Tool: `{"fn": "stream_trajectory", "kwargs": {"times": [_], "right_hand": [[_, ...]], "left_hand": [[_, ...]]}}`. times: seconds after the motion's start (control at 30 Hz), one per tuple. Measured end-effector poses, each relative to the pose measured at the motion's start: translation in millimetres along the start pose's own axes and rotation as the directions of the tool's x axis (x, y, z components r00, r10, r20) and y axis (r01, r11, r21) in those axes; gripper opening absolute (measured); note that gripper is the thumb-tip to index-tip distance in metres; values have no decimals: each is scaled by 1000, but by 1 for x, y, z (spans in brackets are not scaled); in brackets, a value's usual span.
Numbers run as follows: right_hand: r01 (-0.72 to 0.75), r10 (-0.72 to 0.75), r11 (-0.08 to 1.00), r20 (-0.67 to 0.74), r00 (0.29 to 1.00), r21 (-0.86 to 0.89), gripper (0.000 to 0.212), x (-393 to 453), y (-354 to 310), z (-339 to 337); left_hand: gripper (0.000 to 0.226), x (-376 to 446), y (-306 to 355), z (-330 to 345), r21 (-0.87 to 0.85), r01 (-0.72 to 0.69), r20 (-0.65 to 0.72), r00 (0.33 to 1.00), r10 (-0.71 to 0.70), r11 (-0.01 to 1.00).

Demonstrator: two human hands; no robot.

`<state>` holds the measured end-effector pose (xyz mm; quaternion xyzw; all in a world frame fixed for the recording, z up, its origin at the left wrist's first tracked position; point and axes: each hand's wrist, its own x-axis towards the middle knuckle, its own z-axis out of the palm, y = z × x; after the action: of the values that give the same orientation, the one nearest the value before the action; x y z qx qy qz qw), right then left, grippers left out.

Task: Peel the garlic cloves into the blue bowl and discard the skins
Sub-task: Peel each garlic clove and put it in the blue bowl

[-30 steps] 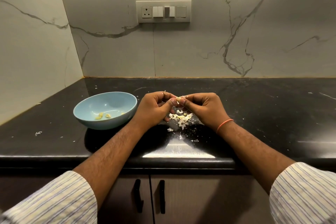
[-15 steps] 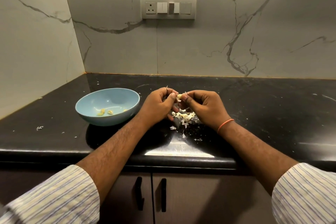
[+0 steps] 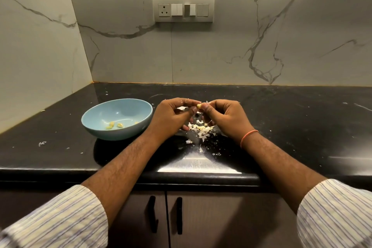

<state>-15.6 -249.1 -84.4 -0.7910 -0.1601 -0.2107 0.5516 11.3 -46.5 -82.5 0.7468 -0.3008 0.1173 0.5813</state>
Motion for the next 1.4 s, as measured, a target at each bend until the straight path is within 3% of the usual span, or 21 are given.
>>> {"fn": "stream_trajectory", "kwargs": {"times": [0.3,0.53,0.67,0.8,1.1,1.4], "right_hand": [[9,-9,1000,32,999,10,19,-2,-2,-1],[-10,9,994,7,1000,108,21,-3,-6,-5],[-11,11,1000,-25,1000,2,19,-1,0,-5],[15,-16,997,-16,1000,-75,16,-1,2,-5],[95,-94,986,12,996,-140,14,-2,2,-3],[195,-198,952,8,980,-238,8,-4,2,-3]], "left_hand": [[11,-2,1,2,51,5,2,1000,-5,999],[15,0,-7,1,191,-2,-42,999,10,982],[39,-1,-5,0,176,-76,-17,997,80,981],[31,-2,-1,0,183,-112,5,994,114,977],[18,-3,4,-3,4,46,21,999,-46,999],[15,-3,8,0,-200,221,68,975,-212,955]]}}
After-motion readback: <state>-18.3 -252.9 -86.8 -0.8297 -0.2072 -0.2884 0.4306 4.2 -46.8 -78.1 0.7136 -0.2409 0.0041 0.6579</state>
